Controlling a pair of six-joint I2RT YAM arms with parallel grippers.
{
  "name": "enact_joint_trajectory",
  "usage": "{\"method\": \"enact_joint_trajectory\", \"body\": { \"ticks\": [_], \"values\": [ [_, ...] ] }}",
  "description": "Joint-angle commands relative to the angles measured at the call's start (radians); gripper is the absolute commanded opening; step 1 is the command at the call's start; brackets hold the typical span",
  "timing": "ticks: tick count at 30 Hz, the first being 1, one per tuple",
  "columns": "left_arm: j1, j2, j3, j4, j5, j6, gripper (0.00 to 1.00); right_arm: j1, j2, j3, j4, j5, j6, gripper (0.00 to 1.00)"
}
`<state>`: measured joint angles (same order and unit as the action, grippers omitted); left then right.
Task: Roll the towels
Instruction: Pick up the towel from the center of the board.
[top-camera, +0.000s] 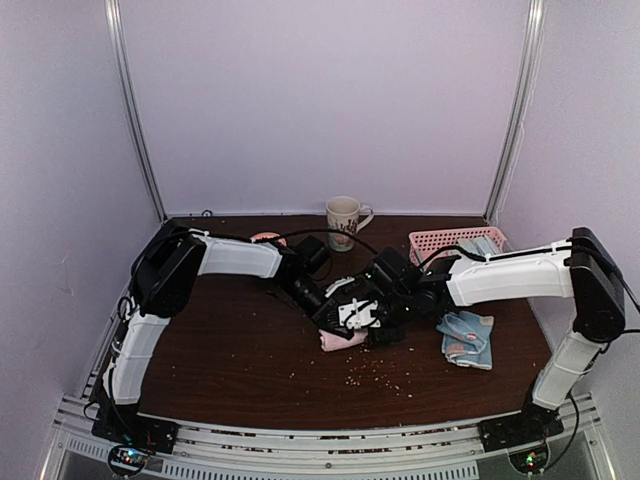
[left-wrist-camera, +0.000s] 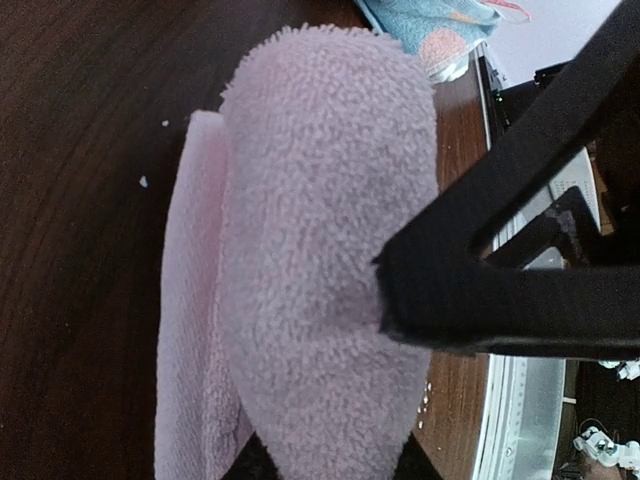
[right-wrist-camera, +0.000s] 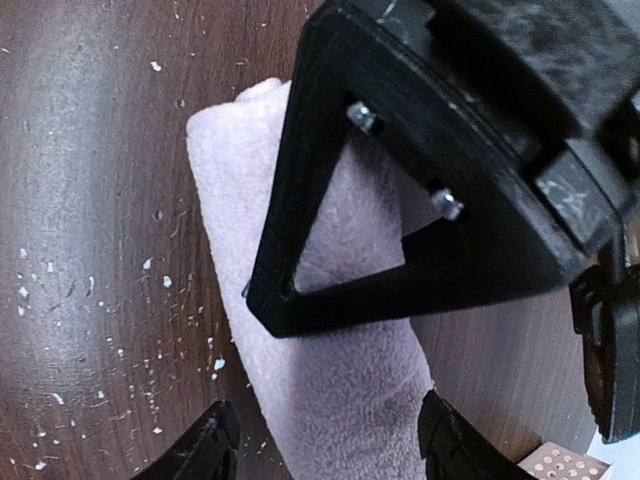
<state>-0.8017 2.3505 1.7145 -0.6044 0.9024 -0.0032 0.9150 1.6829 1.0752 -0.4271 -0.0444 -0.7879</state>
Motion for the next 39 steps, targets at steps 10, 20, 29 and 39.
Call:
{"method": "enact_joint_trajectory", "body": {
  "ticks": [10, 20, 29, 39],
  "values": [
    [0.009, 0.099, -0.054, -0.075, -0.146, -0.023, 0.29, 0.007, 0.18, 0.012, 0.097, 0.038, -0.082, 0.59],
    [0.04, -0.002, -0.093, 0.043, -0.211, -0.081, 0.53, 0.007, 0.288, 0.041, 0.02, -0.022, -0.064, 0.33],
    [0.083, -0.073, -0.135, 0.05, -0.251, -0.11, 0.98, 0.006, 0.286, 0.055, -0.053, -0.059, -0.049, 0.2],
    [0.171, -0.221, -0.207, 0.016, -0.377, -0.131, 0.98, 0.005, 0.219, 0.054, -0.138, -0.136, 0.006, 0.15]
  ]
}}
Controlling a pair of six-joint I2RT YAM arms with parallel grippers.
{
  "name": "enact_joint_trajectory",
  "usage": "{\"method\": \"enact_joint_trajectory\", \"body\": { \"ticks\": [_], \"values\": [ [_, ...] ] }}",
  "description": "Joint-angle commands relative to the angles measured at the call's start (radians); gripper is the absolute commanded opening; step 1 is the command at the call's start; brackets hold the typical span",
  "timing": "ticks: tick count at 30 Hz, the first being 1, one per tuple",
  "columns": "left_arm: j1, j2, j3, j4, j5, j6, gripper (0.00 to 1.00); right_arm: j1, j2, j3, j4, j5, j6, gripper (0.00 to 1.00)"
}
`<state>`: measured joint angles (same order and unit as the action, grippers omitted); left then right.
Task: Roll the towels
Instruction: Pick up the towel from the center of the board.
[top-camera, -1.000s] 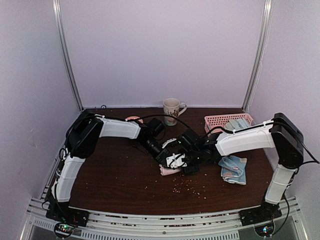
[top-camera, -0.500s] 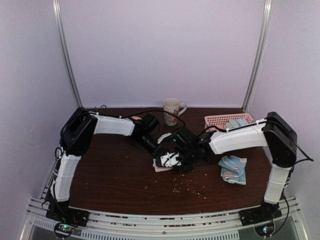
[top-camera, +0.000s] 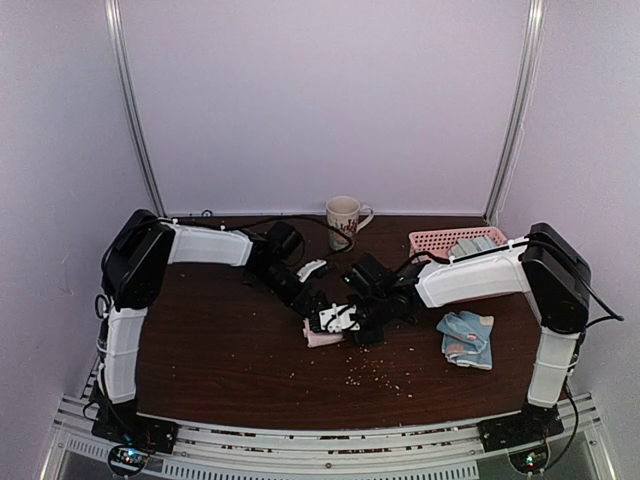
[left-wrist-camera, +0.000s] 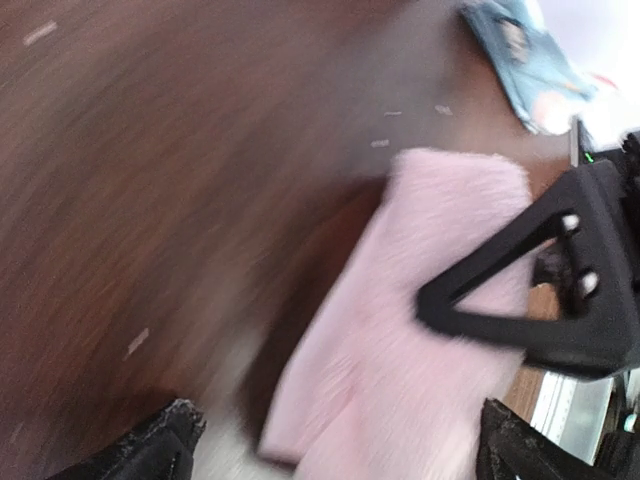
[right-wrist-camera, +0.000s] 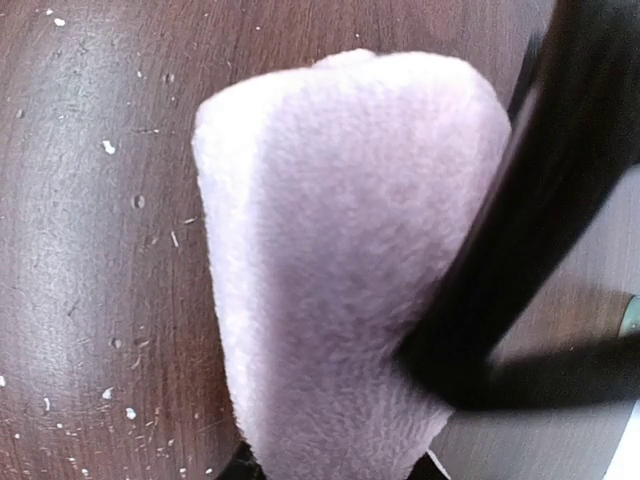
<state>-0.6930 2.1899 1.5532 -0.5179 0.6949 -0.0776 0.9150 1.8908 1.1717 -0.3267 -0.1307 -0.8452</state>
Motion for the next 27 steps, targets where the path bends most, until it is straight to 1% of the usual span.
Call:
{"method": "enact_joint_trajectory", "body": {
  "ticks": [1, 6, 11, 17, 21, 24, 27],
  "values": [
    [0.073, -0.078, -0.057, -0.066, -0.19, -0.058, 0.98, 0.005, 0.001, -0.04, -0.247, -0.063, 0.073, 0.15],
    [0.092, -0.186, -0.099, -0.024, -0.314, -0.025, 0.98, -0.004, -0.063, -0.017, -0.288, -0.112, 0.129, 0.14],
    [0.093, -0.299, -0.135, 0.055, -0.382, 0.001, 0.98, -0.051, -0.096, 0.063, -0.367, -0.193, 0.172, 0.13],
    [0.093, -0.381, -0.165, 0.092, -0.468, 0.035, 0.98, -0.177, -0.093, 0.2, -0.468, -0.333, 0.24, 0.11],
    [0.094, -0.399, -0.19, 0.111, -0.481, 0.04, 0.98, -0.277, -0.081, 0.331, -0.53, -0.424, 0.294, 0.1],
    [0.094, -0.393, -0.196, 0.114, -0.476, 0.041, 0.98, -0.355, -0.078, 0.407, -0.544, -0.443, 0.346, 0.1],
    [0.094, -0.387, -0.194, 0.114, -0.471, 0.042, 0.98, -0.444, -0.079, 0.463, -0.518, -0.44, 0.425, 0.1]
  ]
}}
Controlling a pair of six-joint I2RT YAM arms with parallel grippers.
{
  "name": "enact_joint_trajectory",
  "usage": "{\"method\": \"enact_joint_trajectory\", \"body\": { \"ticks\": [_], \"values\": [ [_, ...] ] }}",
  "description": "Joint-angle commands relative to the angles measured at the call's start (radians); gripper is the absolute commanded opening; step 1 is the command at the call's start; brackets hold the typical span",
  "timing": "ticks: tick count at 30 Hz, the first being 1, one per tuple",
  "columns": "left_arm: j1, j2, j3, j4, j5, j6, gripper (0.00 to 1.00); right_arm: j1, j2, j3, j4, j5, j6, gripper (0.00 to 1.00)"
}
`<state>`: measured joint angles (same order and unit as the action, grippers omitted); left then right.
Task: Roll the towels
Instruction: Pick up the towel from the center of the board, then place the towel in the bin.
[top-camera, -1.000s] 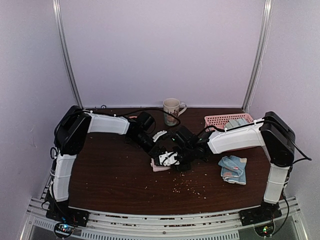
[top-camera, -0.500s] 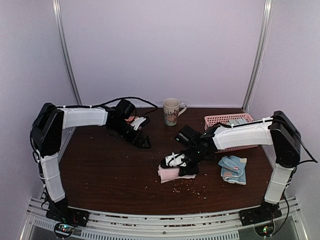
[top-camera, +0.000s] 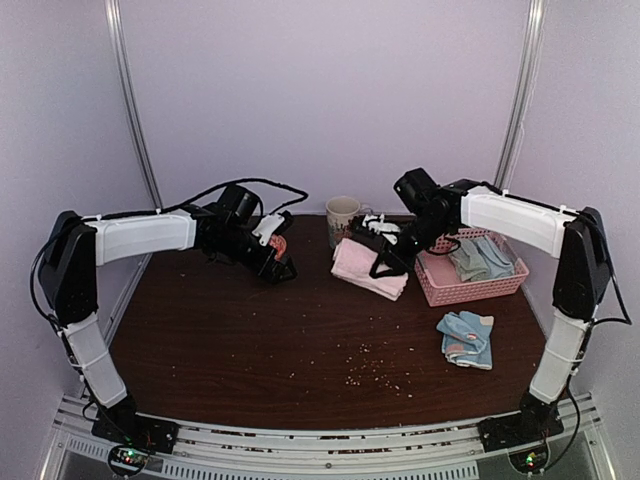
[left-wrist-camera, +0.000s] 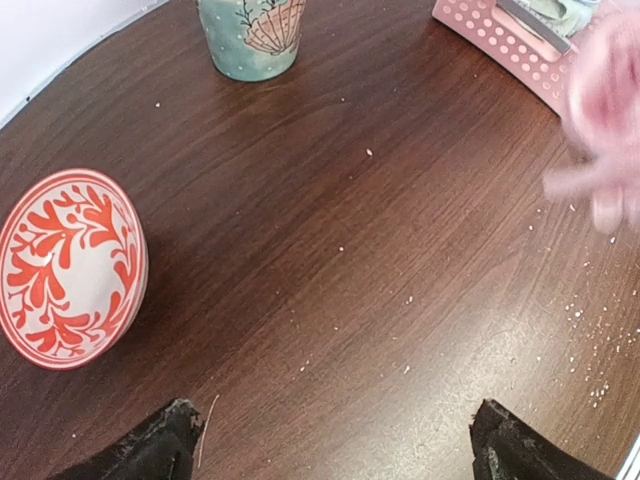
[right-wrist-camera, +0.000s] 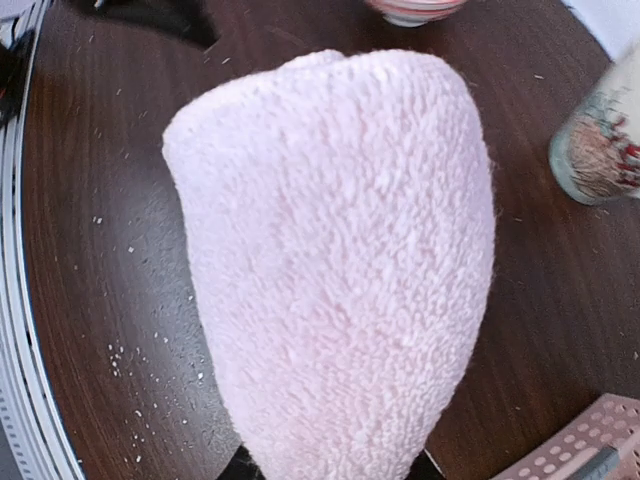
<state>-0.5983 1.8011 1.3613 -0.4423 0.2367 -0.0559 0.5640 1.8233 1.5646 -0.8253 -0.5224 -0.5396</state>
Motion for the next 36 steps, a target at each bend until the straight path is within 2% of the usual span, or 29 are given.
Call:
{"method": "enact_joint_trajectory", "body": {
  "ticks": [1, 8, 14, 19, 25, 31, 36],
  "values": [
    [-0.001, 0.0, -0.002, 0.038, -0.013, 0.019, 0.98, -0.126, -0.01, 0.082, -0.008, -0.042, 0.148, 0.1],
    [0.008, -0.006, -0.001, 0.038, -0.006, 0.019, 0.98, -0.388, 0.01, 0.097, 0.078, 0.04, 0.347, 0.07],
    [0.009, -0.008, -0.001, 0.039, 0.005, 0.017, 0.98, -0.527, 0.043, 0.04, 0.125, 0.167, 0.415, 0.07],
    [0.009, 0.003, 0.002, 0.039, 0.015, 0.011, 0.98, -0.538, 0.156, 0.075, 0.042, 0.19, 0.449, 0.1],
    [0.009, 0.001, 0.0, 0.039, 0.009, 0.007, 0.98, -0.538, 0.167, 0.048, 0.075, 0.176, 0.51, 0.13],
    [0.009, 0.001, 0.002, 0.039, 0.007, 0.006, 0.98, -0.536, 0.183, 0.012, 0.087, 0.281, 0.561, 0.16],
    [0.009, 0.004, 0.004, 0.039, 0.006, 0.008, 0.98, -0.534, 0.155, 0.014, 0.071, 0.251, 0.554, 0.15]
  ]
}}
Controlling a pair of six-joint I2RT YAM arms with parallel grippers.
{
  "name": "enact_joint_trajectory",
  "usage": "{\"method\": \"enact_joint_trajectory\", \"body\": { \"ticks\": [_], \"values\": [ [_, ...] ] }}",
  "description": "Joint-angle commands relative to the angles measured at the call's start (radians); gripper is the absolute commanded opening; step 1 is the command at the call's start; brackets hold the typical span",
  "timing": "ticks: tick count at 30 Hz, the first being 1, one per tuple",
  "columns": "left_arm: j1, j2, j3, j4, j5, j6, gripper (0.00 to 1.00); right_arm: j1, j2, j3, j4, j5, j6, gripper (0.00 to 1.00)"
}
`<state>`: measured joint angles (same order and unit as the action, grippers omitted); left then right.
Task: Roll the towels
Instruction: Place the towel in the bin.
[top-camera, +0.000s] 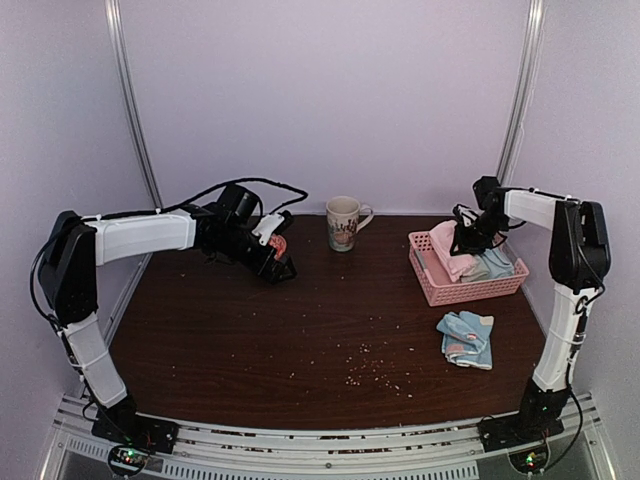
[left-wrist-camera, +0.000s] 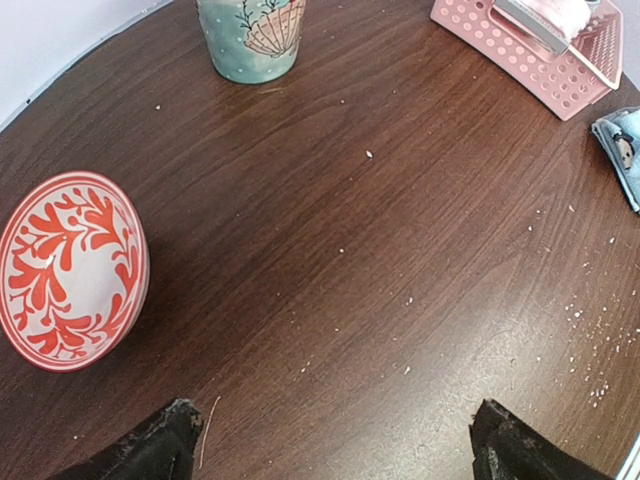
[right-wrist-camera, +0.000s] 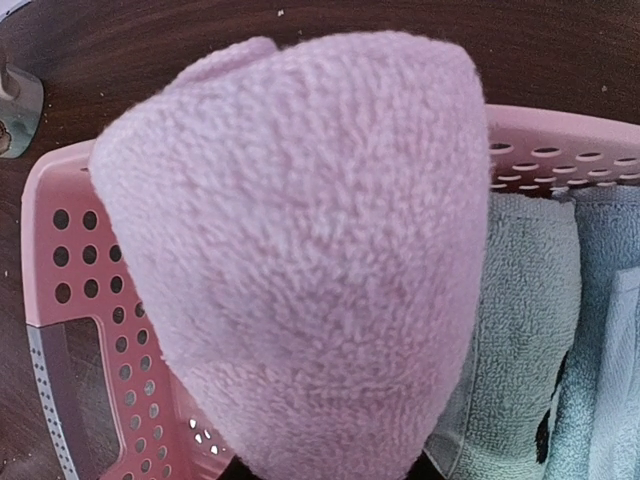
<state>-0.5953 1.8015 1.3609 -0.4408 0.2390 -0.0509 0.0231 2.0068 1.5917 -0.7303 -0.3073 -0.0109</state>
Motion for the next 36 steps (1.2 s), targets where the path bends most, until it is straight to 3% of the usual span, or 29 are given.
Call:
{"method": "enact_joint_trajectory", "body": {
  "ticks": [1, 10, 18, 28, 33, 36],
  "values": [
    [0.006, 0.004, 0.004, 0.037, 0.003, 0.002, 0.98, 0.009, -0.046, -0.002, -0.026, 0.033, 0.027, 0.14],
    [0.006, 0.008, 0.01, 0.037, 0.009, 0.001, 0.98, 0.068, -0.214, -0.001, -0.053, 0.061, 0.047, 0.08],
    [0.005, 0.009, 0.011, 0.037, 0.022, -0.004, 0.98, 0.122, -0.162, -0.064, -0.056, 0.047, 0.038, 0.06],
    [0.006, 0.003, 0.004, 0.037, 0.016, -0.003, 0.98, 0.13, -0.002, 0.014, -0.08, 0.333, 0.019, 0.06],
    [0.005, 0.008, 0.005, 0.036, 0.017, 0.0, 0.98, 0.13, 0.01, 0.014, -0.062, 0.529, 0.007, 0.06],
    [0.005, 0.015, 0.009, 0.033, 0.02, 0.0, 0.98, 0.129, 0.024, 0.014, -0.069, 0.565, -0.003, 0.06]
  ]
}}
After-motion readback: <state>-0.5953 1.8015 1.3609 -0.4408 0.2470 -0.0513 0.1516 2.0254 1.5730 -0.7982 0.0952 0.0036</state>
